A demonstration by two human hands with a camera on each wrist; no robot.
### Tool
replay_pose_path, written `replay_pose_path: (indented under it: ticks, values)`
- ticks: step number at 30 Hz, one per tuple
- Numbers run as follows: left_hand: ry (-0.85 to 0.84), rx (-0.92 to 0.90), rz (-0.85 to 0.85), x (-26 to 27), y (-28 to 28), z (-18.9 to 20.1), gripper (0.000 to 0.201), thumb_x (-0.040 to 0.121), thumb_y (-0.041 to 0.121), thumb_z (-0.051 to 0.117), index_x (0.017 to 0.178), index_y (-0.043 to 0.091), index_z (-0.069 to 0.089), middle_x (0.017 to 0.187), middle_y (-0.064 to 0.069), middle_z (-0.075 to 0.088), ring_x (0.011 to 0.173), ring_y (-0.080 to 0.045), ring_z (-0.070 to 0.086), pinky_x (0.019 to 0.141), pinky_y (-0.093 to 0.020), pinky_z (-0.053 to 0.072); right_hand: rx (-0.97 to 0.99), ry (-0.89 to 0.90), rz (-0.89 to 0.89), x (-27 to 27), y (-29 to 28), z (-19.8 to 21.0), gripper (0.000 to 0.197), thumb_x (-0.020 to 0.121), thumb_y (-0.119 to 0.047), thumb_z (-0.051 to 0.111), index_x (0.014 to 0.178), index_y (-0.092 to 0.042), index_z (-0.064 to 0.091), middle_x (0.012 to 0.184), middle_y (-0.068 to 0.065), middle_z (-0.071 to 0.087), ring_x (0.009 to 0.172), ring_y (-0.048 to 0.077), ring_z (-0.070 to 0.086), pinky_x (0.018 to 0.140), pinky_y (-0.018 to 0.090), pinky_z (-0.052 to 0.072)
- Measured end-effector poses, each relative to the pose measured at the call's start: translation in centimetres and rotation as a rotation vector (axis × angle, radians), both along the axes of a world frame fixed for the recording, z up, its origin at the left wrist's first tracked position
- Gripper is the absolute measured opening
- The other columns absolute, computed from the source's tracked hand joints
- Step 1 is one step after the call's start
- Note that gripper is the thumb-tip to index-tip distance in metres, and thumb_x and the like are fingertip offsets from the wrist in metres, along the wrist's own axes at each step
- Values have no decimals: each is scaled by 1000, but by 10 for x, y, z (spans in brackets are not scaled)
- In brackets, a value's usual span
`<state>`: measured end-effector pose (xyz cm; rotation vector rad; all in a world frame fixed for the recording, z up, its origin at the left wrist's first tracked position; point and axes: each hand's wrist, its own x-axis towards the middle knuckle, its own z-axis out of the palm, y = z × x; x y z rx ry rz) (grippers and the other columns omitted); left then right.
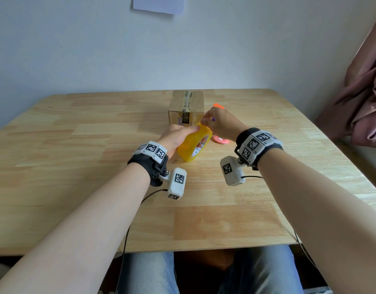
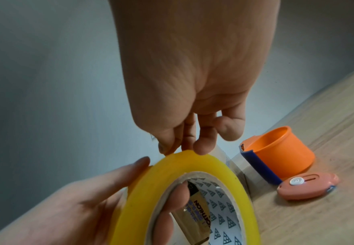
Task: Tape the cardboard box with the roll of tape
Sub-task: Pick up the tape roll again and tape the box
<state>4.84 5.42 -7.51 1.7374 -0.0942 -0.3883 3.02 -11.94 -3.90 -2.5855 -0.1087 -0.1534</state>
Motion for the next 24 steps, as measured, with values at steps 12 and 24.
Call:
replay_pose_path:
  ticks: [12, 24]
  values:
    - [-5, 19, 26, 4, -3, 1, 45, 83, 54, 77, 96, 11, 77, 103, -13, 80, 101, -31, 76, 99, -48, 57, 117, 60, 19, -10, -6, 10, 13, 96, -25, 69, 106, -17, 71, 80, -6, 70, 46, 0, 62, 46, 23, 48]
    - [-66, 73, -43, 1, 4, 4, 18, 85, 42, 79, 88, 24, 79, 104, -9, 80, 102, -28, 75, 100, -47, 57, 58, -83, -40, -4, 2, 7, 12, 95, -12, 67, 85, -19, 67, 64, -12, 58, 57, 2, 55, 59, 22, 42]
